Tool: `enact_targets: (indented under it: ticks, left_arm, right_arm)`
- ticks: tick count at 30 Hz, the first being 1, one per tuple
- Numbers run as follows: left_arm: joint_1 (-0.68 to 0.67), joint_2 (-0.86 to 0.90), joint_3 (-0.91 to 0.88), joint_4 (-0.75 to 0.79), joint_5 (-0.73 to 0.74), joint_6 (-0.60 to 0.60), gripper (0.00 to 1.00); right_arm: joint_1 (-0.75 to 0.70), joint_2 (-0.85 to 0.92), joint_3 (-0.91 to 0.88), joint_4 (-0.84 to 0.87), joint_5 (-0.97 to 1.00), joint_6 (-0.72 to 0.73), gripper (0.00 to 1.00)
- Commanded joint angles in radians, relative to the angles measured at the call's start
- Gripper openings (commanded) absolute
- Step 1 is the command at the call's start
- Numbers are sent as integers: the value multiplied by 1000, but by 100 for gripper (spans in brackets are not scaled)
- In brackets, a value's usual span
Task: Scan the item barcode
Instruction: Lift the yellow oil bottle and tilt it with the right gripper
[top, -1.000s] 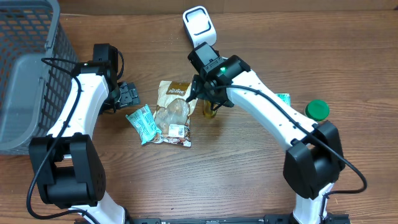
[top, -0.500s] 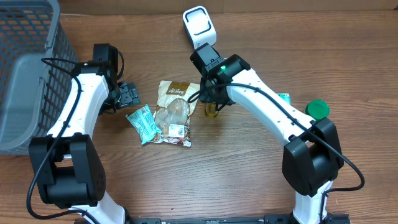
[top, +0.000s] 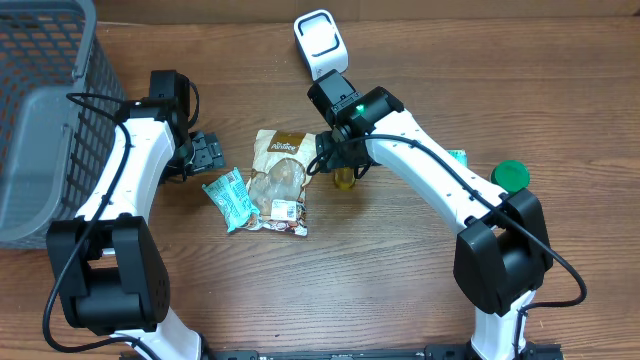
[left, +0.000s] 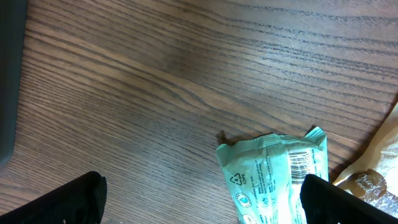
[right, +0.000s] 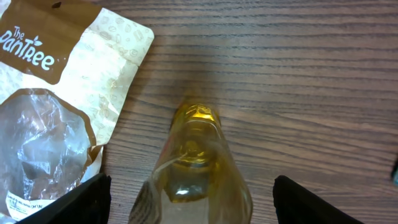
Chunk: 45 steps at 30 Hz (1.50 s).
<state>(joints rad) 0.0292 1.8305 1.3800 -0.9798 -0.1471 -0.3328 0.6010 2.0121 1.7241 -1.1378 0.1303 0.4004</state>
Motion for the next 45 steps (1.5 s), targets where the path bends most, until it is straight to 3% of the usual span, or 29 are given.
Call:
enact_targets:
  ticks: [1, 8, 19, 28, 32, 33, 38, 45]
  left_arm:
    - [8, -29, -3, -2, -6, 15, 100]
    - [8, -30, -3, -2, -6, 15, 99]
    - [8, -30, -3, -2, -6, 15, 99]
    - [8, -29, -3, -2, -6, 15, 100]
    - [8, -30, -3, -2, -6, 15, 99]
    - [8, -29, -3, -2, -6, 15, 100]
    - [8, -29, -3, -2, -6, 15, 99]
    - [8, -29, -3, -2, -6, 15, 100]
  right_arm:
    - [-6, 3, -5, 3, -3, 89, 72]
    - [-6, 3, -5, 0, -3, 131, 45]
    - [-62, -87, 1, 3, -119, 111, 38]
    - [-202, -256, 1, -60, -664, -200, 36]
    - [-256, -294, 1, -163, -919, -430, 36]
    - [-284, -302, 1, -229, -1039, -551, 37]
    - [-348, -302, -2, -358, -1159, -712, 37]
    - [-375, -302, -2, -394, -1161, -724, 37]
